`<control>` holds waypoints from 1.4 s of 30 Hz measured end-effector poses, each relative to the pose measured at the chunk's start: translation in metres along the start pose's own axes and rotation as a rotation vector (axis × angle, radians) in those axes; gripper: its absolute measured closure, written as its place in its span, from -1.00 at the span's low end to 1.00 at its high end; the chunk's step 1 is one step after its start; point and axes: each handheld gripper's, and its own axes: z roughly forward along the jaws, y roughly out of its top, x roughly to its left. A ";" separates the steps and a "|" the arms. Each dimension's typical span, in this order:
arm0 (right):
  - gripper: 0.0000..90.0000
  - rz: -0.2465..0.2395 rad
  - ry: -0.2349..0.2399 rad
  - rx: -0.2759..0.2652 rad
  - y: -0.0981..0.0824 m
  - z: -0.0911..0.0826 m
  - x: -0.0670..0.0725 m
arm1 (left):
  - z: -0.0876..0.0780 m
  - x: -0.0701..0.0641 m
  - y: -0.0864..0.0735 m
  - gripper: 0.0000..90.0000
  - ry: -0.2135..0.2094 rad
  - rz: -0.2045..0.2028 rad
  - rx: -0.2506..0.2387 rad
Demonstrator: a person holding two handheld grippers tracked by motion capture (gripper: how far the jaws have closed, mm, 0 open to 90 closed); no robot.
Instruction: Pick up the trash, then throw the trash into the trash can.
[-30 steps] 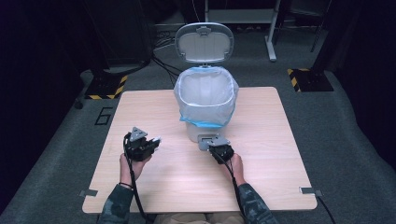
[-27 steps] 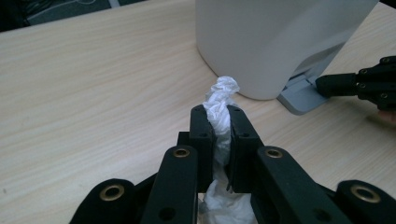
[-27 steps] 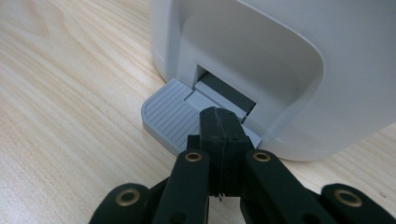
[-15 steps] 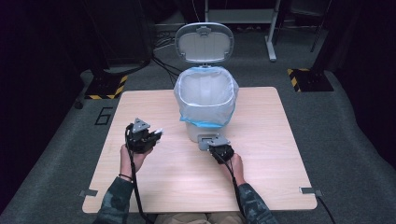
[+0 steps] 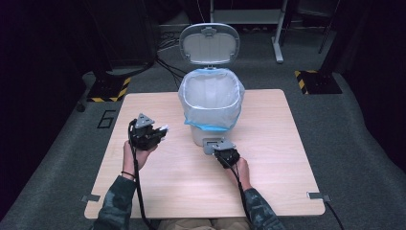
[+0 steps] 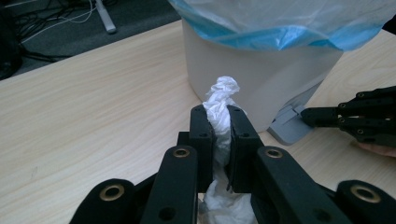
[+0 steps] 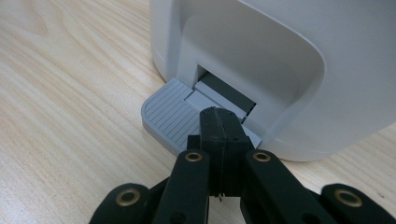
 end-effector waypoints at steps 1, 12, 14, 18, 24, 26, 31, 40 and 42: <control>1.00 0.000 0.000 0.000 0.000 0.000 0.000 | 0.000 0.000 0.002 0.84 -0.003 0.007 0.005; 1.00 0.005 0.002 0.000 0.000 0.000 0.000 | -0.003 0.000 0.024 0.84 0.007 0.044 0.005; 1.00 0.006 0.002 0.001 0.000 0.000 0.000 | -0.004 0.000 0.030 0.84 0.010 0.053 0.003; 1.00 0.006 0.001 0.006 0.000 0.000 -0.001 | -0.007 0.002 0.039 0.84 -0.017 0.045 -0.006; 1.00 0.010 0.005 -0.002 0.000 0.000 0.000 | -0.009 0.001 0.051 0.84 -0.020 0.062 -0.008; 1.00 0.005 0.002 0.000 0.000 0.000 -0.001 | -0.008 0.001 0.054 0.84 -0.019 0.064 -0.009; 1.00 0.005 0.003 0.000 0.000 0.000 -0.001 | -0.007 0.000 0.062 0.84 -0.021 0.072 -0.011; 1.00 0.012 0.004 -0.003 0.000 0.000 0.001 | -0.011 -0.004 0.084 0.84 -0.034 0.096 -0.024; 1.00 0.009 0.004 -0.003 0.000 0.000 0.001 | -0.013 -0.004 0.089 0.84 -0.033 0.100 -0.025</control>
